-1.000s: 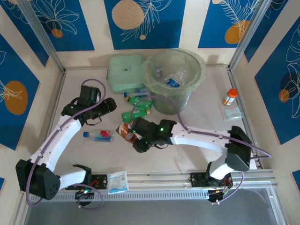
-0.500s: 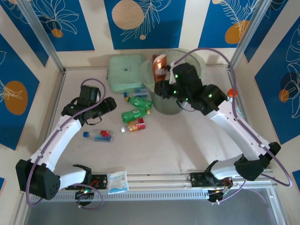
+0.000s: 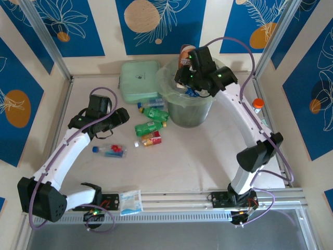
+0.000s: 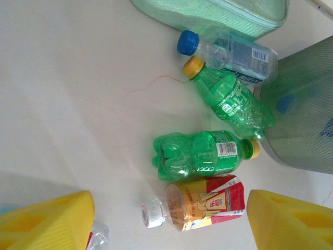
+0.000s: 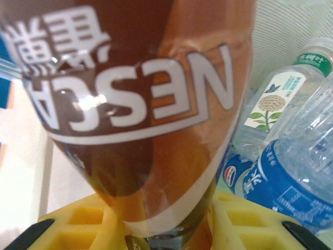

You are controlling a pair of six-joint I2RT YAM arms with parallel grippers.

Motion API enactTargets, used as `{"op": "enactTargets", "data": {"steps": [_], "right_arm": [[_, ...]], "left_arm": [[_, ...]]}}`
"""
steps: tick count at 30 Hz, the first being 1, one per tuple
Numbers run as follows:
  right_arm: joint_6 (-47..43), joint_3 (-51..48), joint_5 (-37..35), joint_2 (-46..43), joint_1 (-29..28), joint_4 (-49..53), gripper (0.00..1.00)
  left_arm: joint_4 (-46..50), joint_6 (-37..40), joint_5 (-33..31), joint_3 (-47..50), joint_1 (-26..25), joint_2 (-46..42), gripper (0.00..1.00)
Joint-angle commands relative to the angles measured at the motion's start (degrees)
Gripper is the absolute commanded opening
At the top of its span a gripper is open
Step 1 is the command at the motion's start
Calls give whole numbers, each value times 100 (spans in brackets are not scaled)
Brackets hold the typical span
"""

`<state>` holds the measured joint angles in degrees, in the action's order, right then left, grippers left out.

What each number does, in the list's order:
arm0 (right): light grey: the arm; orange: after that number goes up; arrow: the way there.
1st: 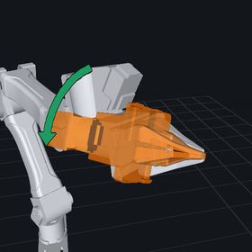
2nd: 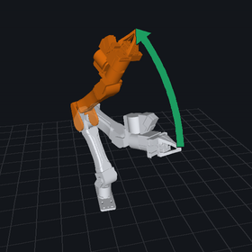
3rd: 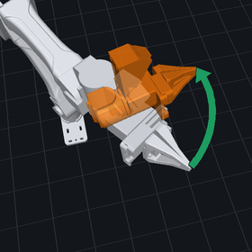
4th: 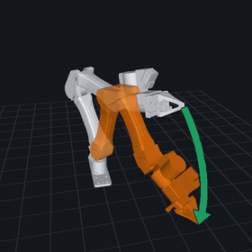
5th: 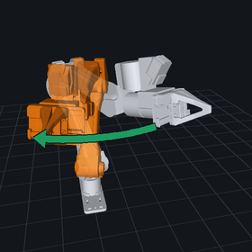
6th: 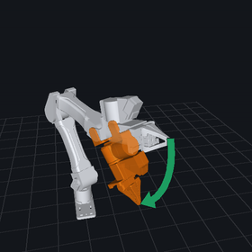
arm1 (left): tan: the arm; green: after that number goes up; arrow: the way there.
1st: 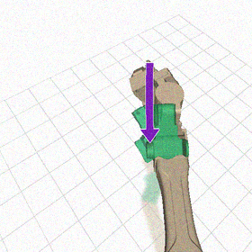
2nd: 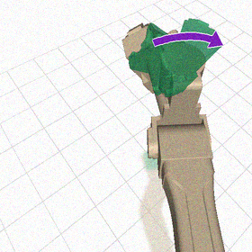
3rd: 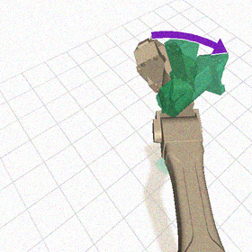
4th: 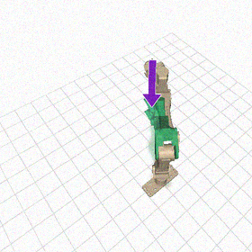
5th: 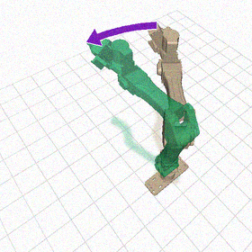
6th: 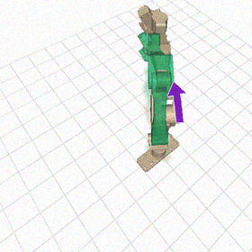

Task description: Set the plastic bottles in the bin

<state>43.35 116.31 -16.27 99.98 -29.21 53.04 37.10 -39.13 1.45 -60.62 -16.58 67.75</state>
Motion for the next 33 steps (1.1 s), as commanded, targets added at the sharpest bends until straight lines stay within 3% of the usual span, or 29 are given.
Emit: {"op": "enactTargets", "data": {"steps": [1, 6, 10, 19, 27, 33], "right_arm": [[195, 540, 98, 283, 157, 137, 37], [209, 1429, 195, 1022, 328, 670, 53], [167, 1569, 128, 1124, 296, 652, 61], [-345, 1767, -11, 755, 75, 531, 64], [-1496, 211, -130, -687, -1078, -537, 64], [-1665, -1643, 204, -1798, -2008, -1392, 65]], "left_arm": [[34, 20, -5, 6, 54, 71, 77], [21, 37, -53, 51, 56, 126, 78], [76, 61, -140, 92, 58, 103, 82], [611, -35, -748, 59, 52, -202, 92], [1254, -635, -1382, 624, 56, -772, 95], [1230, -1479, -998, 1341, 126, -908, 94]]}}
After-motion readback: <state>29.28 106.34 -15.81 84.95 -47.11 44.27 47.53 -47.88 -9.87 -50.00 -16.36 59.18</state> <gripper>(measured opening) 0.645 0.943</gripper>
